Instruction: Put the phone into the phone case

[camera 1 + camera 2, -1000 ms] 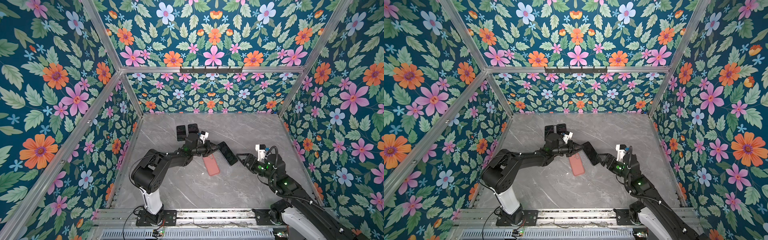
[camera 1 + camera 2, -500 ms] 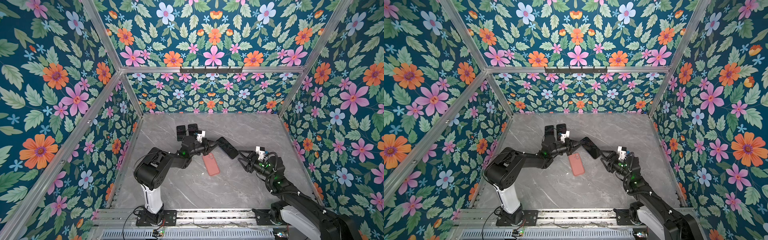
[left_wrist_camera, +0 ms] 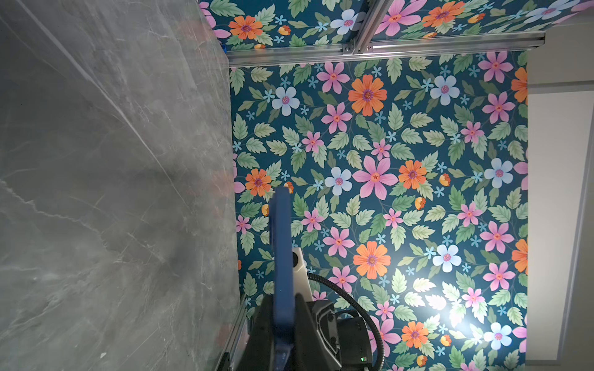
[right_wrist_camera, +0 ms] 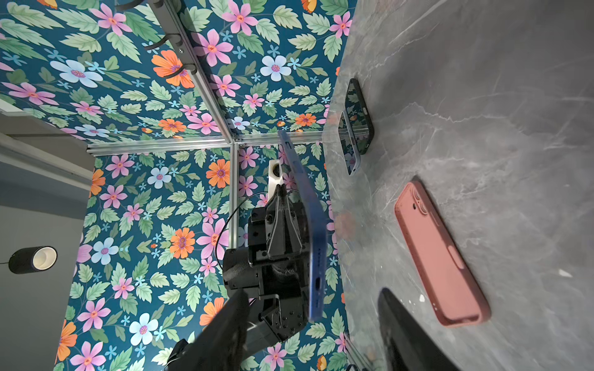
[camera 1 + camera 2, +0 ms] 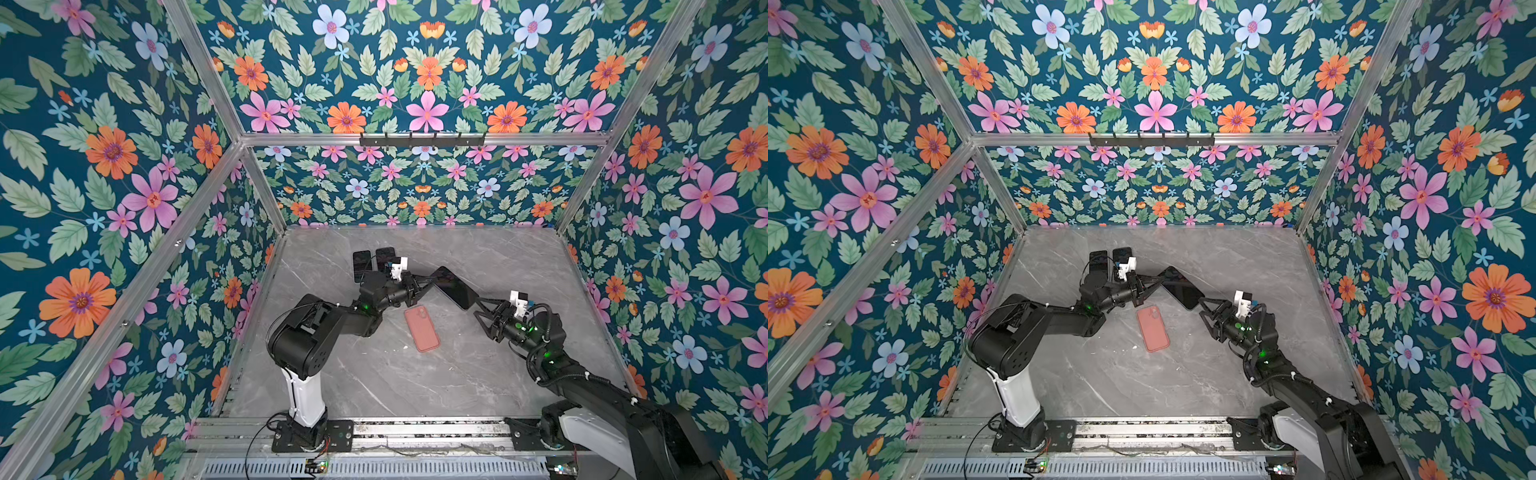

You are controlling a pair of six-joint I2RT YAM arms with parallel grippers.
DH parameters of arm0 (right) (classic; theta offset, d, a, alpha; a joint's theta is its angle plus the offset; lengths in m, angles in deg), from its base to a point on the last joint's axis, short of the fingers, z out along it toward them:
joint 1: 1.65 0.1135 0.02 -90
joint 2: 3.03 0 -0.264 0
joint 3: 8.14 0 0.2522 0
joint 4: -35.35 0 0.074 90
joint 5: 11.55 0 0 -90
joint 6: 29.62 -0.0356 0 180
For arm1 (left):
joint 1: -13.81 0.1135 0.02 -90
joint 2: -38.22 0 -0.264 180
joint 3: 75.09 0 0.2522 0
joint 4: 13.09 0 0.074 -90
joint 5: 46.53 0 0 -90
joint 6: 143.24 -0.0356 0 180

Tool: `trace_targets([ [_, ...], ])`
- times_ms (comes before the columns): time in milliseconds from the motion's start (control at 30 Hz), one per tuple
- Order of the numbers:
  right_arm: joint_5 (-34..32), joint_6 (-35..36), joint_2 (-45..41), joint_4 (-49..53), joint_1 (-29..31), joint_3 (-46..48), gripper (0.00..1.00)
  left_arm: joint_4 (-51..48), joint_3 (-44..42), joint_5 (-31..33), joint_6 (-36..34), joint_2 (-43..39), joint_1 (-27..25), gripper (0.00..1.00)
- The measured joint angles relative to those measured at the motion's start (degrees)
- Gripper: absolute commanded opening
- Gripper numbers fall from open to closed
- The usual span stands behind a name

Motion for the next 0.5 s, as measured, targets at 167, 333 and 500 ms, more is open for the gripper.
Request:
trace_targets([
  [167,0.04,-0.28,6.16,-8.33,0.0,-0.28,0.47,1.29,-0.28,0.48,1.05,0.5,0.0,0.07],
  [333,0.26,-0.94,10.67,-15.17,0.0,-0.26,0.34,1.97,-0.59,0.79,1.33,0.74,0.0,0.07],
  [500,0.28,-1.11,12.04,-18.03,0.0,-0.24,0.27,2.49,-0.57,1.01,1.73,0.87,0.0,0.07],
])
